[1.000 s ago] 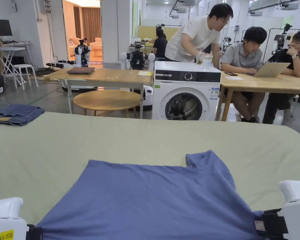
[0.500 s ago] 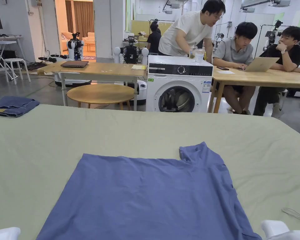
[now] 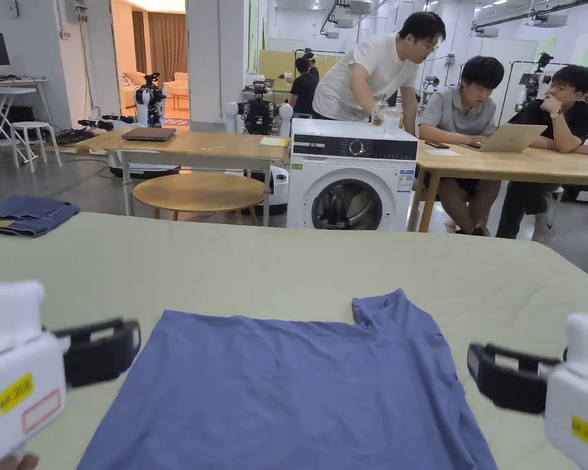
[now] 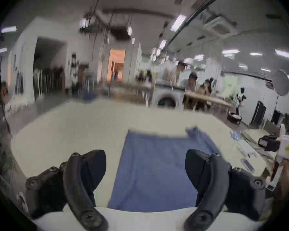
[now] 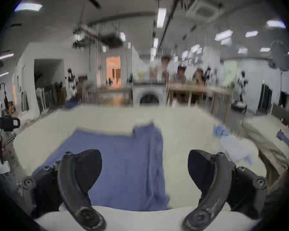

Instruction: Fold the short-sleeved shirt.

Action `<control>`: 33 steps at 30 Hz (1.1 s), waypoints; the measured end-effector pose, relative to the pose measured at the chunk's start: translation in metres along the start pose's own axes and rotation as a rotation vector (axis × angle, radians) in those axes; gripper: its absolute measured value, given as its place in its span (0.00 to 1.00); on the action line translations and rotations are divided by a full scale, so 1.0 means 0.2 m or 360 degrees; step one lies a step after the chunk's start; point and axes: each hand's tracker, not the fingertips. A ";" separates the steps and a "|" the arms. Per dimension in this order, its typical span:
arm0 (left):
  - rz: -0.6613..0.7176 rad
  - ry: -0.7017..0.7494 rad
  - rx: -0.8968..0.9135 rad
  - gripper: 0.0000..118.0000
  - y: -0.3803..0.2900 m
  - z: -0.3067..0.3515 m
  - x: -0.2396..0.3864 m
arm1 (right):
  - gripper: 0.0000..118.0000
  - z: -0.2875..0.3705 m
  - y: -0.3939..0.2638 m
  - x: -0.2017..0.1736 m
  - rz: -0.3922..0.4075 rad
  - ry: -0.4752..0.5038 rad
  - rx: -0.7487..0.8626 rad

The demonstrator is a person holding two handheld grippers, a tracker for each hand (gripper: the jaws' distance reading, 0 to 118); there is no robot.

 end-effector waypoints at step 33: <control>0.0081 0.0108 -0.0587 0.85 0.21 -1.37 -0.05 | 0.00 -0.82 0.10 -0.32 0.0047 -0.0086 0.0053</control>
